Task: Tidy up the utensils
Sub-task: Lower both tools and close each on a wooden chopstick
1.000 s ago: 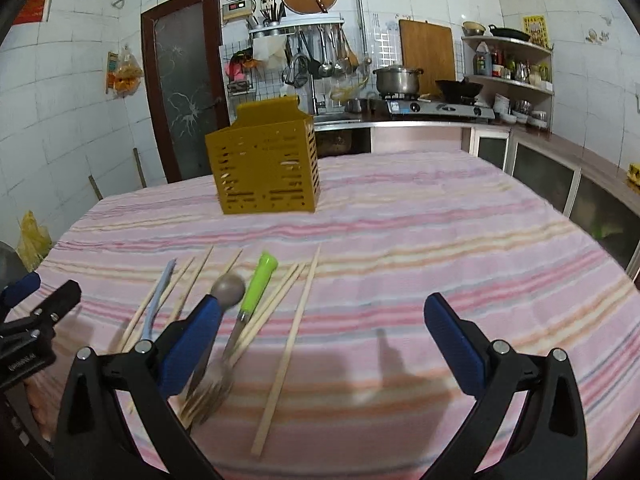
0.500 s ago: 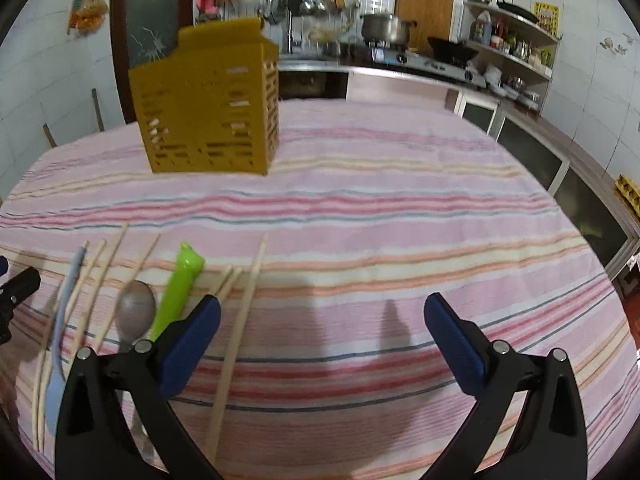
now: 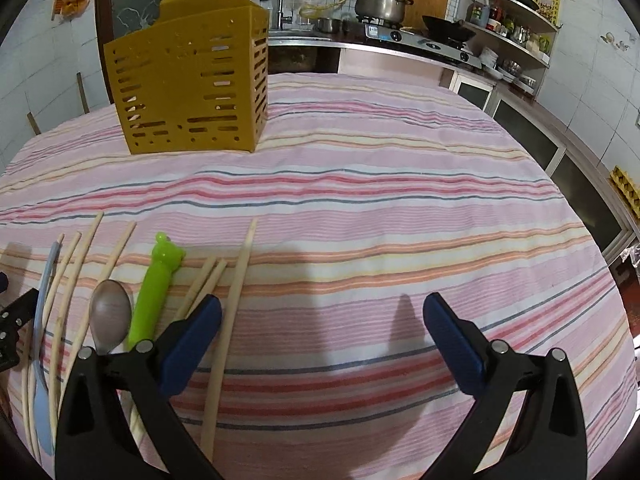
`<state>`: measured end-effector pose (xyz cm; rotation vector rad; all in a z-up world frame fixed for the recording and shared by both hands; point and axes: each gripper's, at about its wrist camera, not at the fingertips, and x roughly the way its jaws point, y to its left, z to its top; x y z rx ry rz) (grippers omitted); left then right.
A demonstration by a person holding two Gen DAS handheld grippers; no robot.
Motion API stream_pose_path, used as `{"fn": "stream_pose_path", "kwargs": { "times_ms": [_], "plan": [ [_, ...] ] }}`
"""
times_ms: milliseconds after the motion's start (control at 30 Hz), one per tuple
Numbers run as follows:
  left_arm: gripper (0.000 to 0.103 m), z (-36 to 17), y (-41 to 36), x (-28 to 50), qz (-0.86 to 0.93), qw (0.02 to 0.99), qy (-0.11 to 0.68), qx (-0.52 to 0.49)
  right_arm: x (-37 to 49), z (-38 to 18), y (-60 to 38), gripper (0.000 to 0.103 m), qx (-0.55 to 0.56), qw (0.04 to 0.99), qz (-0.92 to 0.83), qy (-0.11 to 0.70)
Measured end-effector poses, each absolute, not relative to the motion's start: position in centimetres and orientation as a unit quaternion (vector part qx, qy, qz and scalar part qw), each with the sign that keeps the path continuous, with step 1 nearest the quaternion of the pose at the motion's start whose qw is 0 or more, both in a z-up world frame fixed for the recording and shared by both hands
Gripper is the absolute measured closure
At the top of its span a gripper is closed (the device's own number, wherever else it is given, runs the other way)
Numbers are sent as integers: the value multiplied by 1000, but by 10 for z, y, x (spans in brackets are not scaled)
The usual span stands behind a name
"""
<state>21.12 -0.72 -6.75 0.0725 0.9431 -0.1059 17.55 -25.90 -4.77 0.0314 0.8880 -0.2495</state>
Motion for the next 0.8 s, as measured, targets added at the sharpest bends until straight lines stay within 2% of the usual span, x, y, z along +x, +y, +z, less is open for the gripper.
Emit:
{"fn": "stream_pose_path", "kwargs": {
  "times_ms": [100, 200, 333, 400, 500, 633, 800],
  "plan": [
    [9, -67, -9, 215, -48, 887, 457, 38, 181, -50, -256, 6, 16, 892, -121, 436],
    [13, -66, -11, 218, -48, 886, 459, 39, 186, -51, -257, 12, 25, 890, -120, 440],
    [22, -64, -14, 221, -48, 886, 460, 41, 190, -51, -254, 26, 35, 889, -117, 440],
    [32, -63, -18, 221, -50, 884, 462, 43, 192, -50, -251, 35, 38, 890, -113, 440],
    [40, -60, -24, 222, -54, 882, 466, 41, 195, -49, -244, 45, 36, 891, -110, 439],
    [46, -60, -28, 227, -52, 880, 471, 32, 200, -47, -240, 57, 34, 891, -108, 439],
    [66, -58, -38, 225, -56, 878, 472, 51, 201, -44, -235, 74, 31, 893, -99, 438]
  ]
}}
